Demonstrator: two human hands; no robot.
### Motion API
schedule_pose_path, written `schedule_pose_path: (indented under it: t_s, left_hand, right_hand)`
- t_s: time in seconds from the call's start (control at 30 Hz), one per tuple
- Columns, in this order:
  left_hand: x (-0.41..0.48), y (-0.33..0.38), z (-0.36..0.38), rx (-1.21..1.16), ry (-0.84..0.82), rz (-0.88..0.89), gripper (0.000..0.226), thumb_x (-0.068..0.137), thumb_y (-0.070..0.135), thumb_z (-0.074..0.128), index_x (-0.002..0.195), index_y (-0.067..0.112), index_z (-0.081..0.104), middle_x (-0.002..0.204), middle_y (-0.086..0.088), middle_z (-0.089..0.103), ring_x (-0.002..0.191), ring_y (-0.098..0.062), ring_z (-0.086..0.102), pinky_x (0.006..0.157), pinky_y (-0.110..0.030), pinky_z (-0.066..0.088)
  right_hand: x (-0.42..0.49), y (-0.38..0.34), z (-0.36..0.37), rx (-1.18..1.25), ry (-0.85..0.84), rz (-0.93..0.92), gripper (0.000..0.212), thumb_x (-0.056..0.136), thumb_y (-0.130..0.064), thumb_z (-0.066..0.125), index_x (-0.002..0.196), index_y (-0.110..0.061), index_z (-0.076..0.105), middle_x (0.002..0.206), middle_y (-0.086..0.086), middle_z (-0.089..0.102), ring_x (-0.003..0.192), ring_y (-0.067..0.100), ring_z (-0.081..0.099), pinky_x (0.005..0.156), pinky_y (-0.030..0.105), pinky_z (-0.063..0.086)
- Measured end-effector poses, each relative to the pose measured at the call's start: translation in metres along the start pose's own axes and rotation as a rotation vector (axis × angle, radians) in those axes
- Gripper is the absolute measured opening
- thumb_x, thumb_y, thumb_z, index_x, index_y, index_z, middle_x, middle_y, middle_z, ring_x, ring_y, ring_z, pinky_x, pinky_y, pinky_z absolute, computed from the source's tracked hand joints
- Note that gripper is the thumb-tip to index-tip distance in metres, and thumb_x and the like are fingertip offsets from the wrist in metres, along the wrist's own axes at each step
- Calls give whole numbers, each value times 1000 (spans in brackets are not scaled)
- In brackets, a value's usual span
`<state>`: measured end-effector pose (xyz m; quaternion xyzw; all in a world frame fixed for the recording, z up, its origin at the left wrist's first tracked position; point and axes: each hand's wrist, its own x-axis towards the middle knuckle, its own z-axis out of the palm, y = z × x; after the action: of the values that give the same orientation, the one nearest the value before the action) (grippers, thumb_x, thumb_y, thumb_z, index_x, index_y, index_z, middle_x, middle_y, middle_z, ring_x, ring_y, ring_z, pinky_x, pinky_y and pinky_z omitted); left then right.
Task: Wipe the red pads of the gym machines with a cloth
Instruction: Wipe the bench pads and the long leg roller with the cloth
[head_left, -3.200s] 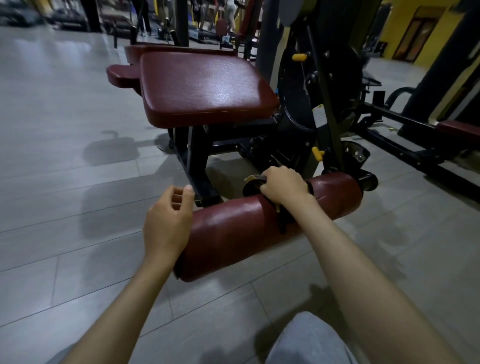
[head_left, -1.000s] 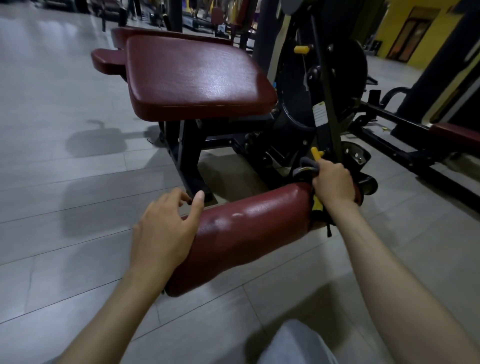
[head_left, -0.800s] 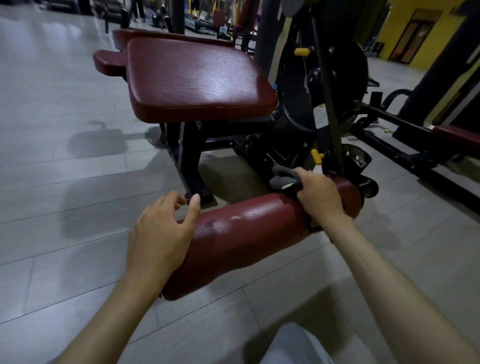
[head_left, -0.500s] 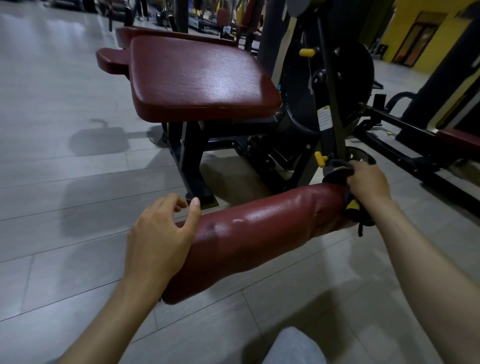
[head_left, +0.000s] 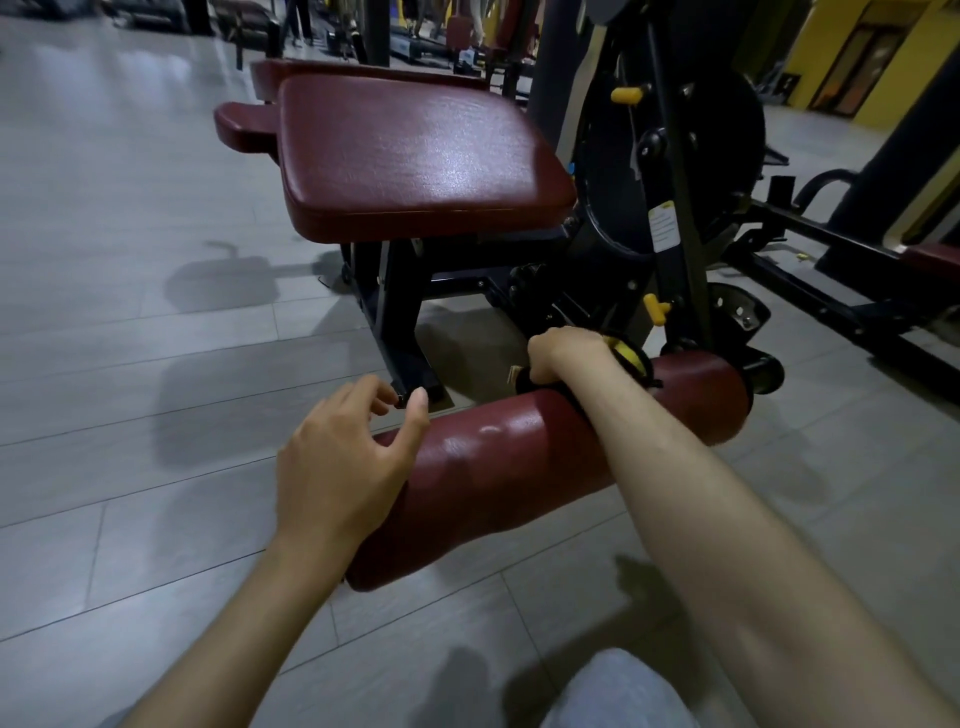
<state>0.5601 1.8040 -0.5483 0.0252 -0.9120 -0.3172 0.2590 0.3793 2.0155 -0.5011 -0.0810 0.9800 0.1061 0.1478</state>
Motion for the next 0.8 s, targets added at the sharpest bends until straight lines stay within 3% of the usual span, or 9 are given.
schedule_pose_path:
  t_s: [0.07,0.3,0.4,0.5,0.53,0.6,0.67,0.8]
  left_hand:
    - [-1,0,-3,-87,31,-15,57,94,73,30,92,28,64,90,14,65,83,-7,62,63,-16,39]
    - [-4,-1,-4,-258,88,-97,42,98,65,38,88,32,61,83,22,60,80,4,59,64,-18,41]
    - [-4,-2,-3,-261,92,-108,41,98,63,39,89,30,61,85,17,62,80,-3,60,64,-18,41]
    - [-3,-1,-3,-253,94,-129,41,98,63,39,88,30,61,84,16,61,78,-1,59,62,-18,40]
    - [-3,0,-4,-255,94,-135,42,98,64,38,88,30,61,82,19,60,76,2,58,62,-18,39]
    - [-3,2,-4,-278,89,-150,42,97,65,38,87,31,60,80,21,58,77,6,56,61,-18,38]
    - [-3,2,-5,-279,82,-157,45,96,67,37,87,29,60,81,20,59,78,6,55,61,-19,37]
    - [-2,2,-5,-261,89,-173,51,97,70,33,90,27,60,83,17,60,77,3,55,60,-20,36]
  right_hand:
    - [-9,1,2,-5,72,21,35,97,-30,56,126,-11,64,124,13,62,113,37,60,83,42,49]
    - [-87,44,46,289,670,-24,16,88,-13,59,103,-16,65,84,9,66,81,33,64,66,38,49]
    - [-120,49,84,462,903,-99,37,86,5,63,119,-10,67,93,9,74,83,27,71,70,31,55]
    - [-128,59,104,526,929,-129,54,89,9,62,139,-8,60,118,10,73,104,20,71,93,31,58]
    - [-123,59,100,526,925,-131,50,91,5,62,138,-9,61,116,10,74,104,22,71,91,34,59]
    - [-110,54,82,511,899,-96,29,94,-7,60,121,-12,67,96,8,73,86,27,71,72,38,59]
    - [-100,40,62,497,832,2,16,92,-18,58,104,-16,67,80,4,65,74,27,64,60,35,47]
    - [-112,-6,50,471,758,121,15,90,-15,63,103,-16,68,82,4,67,75,25,62,62,26,37]
